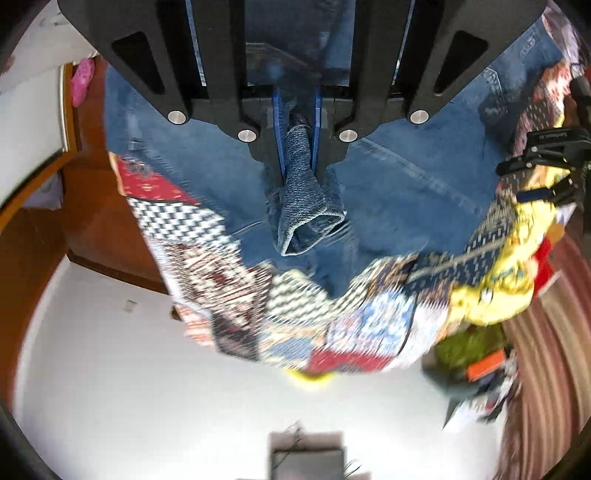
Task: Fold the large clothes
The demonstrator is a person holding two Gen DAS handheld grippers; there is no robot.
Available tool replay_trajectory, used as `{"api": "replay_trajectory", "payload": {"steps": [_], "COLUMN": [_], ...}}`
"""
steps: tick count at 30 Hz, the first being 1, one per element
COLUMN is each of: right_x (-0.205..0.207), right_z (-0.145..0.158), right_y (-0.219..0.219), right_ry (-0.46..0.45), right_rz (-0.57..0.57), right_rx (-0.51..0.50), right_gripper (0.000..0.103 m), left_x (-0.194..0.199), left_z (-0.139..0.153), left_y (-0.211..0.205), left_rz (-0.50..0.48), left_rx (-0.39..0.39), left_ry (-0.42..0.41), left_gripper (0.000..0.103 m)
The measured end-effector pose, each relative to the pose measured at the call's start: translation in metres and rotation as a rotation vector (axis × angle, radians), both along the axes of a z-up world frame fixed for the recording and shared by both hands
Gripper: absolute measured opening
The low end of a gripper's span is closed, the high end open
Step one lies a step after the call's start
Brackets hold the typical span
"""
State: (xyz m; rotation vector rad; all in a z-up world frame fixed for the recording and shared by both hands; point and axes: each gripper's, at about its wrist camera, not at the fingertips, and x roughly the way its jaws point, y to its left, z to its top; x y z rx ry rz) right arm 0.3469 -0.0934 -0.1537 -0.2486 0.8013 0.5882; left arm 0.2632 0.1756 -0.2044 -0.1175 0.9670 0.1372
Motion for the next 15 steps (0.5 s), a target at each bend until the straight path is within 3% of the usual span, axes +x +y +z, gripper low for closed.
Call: {"api": "replay_trajectory", "payload": {"steps": [7, 11, 15], "right_x": [0.006, 0.010, 0.014], "right_z": [-0.007, -0.042, -0.076], "right_y": [-0.049, -0.066, -0.081], "right_ry": [0.040, 0.121, 0.213], "right_rz": [-0.083, -0.122, -0.163], "right_rx": [0.081, 0.065, 0.052], "right_gripper": [0.011, 0.011, 0.012], "left_x": [0.017, 0.016, 0.013], "left_z": [-0.031, -0.046, -0.053], "left_y": [-0.027, -0.042, -0.048], "left_rz": [-0.031, -0.056, -0.065], "left_rx": [-0.041, -0.030, -0.012], "left_ry": [0.092, 0.124, 0.136], "left_gripper": [0.070, 0.071, 0.079]}}
